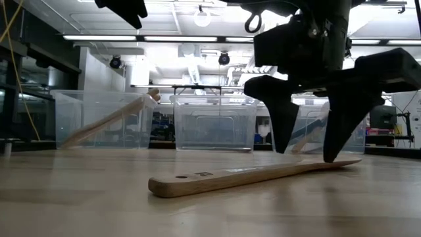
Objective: Pick & Place Kitchen Items
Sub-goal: Put the brown wooden spoon into the left transparent bin
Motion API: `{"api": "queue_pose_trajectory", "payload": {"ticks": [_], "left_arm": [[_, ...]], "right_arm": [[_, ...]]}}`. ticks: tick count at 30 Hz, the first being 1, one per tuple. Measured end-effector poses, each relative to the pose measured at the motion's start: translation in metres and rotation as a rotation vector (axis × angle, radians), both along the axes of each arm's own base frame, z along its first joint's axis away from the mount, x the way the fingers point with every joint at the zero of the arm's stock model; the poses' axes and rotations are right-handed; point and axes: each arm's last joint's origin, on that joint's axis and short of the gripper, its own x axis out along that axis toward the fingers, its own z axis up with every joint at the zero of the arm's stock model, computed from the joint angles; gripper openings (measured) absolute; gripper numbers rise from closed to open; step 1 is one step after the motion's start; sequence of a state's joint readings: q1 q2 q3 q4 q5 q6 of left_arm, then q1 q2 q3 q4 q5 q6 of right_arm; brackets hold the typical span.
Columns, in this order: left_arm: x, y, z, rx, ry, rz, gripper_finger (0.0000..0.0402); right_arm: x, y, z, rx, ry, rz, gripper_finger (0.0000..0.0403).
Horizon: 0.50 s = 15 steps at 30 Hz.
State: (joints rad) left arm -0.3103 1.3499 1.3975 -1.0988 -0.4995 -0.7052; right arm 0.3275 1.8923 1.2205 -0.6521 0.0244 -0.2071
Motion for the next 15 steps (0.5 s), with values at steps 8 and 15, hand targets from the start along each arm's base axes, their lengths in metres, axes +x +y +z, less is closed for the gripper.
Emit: {"api": "queue_pose_trajectory", "payload": {"ticks": [8,15], "left_arm": [[0.000,0.000,0.000,0.000,0.001,-0.001,0.0218],[0.000,0.000,-0.001,-0.006,0.006,-0.004,0.0218]], "right_arm": [[0.003,0.001,-0.009,0.019,0.014,0.005,0.0240],[0.003,0.002,-0.015,0.020,0.032,0.003,0.0217]]}}
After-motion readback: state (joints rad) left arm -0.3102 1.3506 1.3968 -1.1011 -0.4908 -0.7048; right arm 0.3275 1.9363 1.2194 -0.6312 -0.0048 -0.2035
